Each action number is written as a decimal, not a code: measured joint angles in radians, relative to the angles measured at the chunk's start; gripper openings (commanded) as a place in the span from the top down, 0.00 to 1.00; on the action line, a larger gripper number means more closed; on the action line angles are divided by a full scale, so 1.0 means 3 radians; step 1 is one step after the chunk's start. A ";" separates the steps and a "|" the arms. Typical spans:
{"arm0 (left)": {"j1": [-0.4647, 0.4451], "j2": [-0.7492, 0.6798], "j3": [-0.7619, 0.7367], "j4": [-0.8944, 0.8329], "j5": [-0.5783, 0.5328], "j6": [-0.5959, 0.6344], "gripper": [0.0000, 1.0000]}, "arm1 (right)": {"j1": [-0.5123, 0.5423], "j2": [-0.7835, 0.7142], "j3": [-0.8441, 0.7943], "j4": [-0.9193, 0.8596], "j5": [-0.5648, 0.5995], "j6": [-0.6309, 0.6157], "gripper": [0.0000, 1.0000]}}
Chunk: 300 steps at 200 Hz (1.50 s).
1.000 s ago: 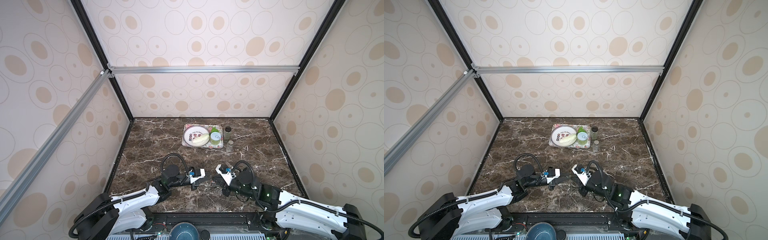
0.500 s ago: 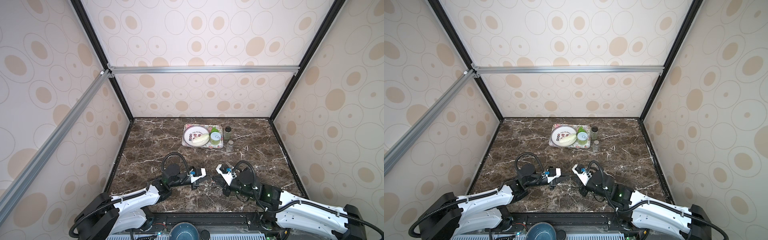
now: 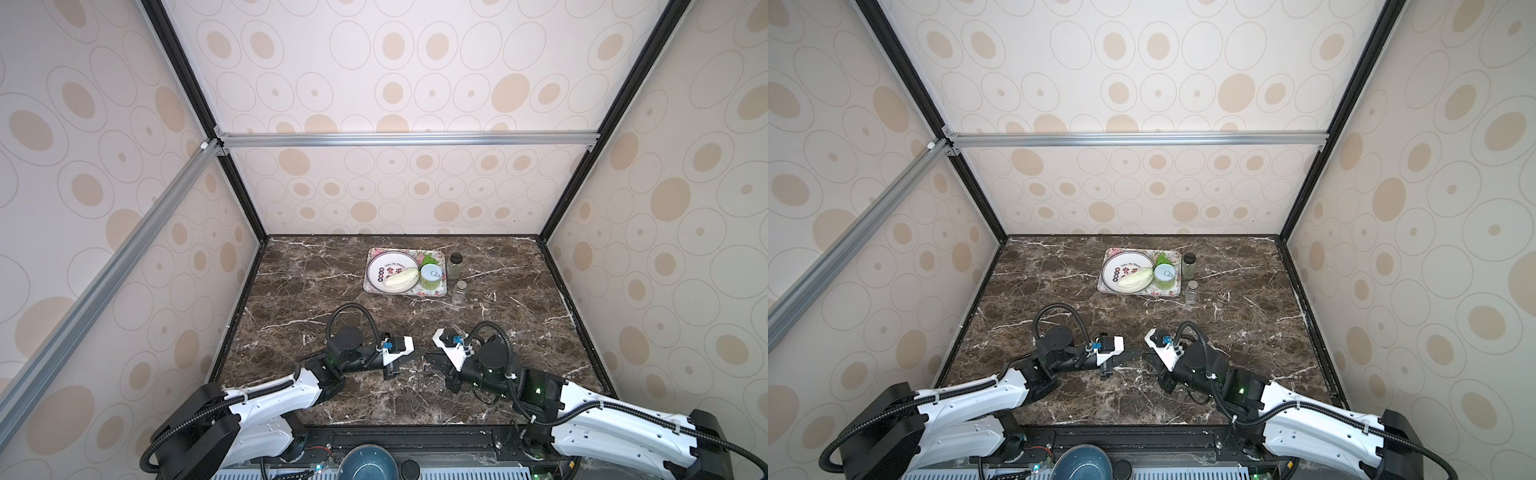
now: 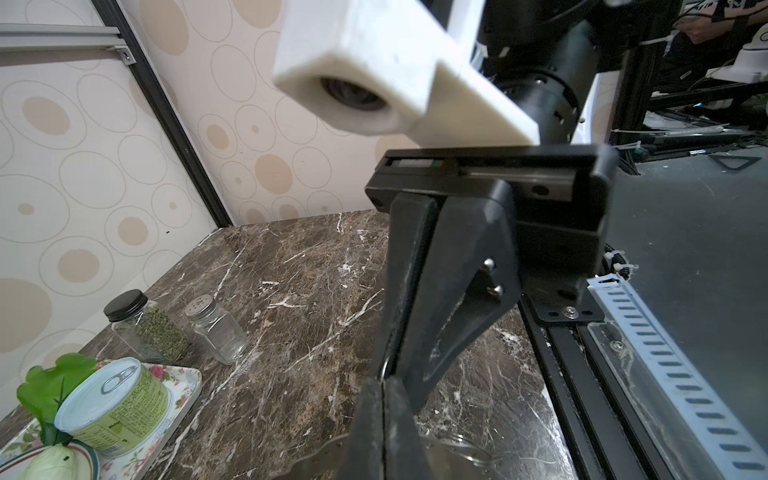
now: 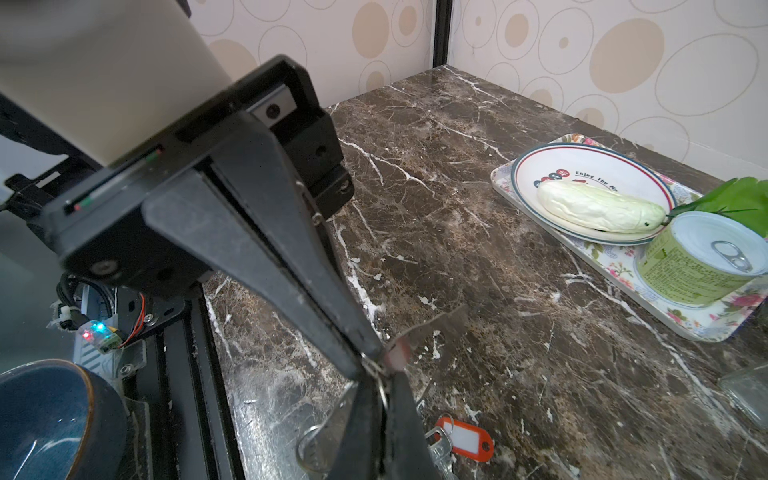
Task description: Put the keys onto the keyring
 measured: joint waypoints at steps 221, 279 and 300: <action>0.0015 -0.0149 -0.0451 0.0930 -0.0233 -0.0332 0.91 | -0.0289 0.0263 -0.0109 0.0669 -0.0595 0.0443 1.00; -0.0001 -0.0327 -0.0453 0.0966 -0.0229 -0.0338 0.74 | -0.0319 0.0169 -0.0097 0.0261 -0.0211 0.0351 1.00; -0.0001 -0.0362 -0.0425 0.0806 -0.0223 -0.0282 0.77 | -0.0301 0.0169 0.0004 0.0039 0.0011 0.0299 1.00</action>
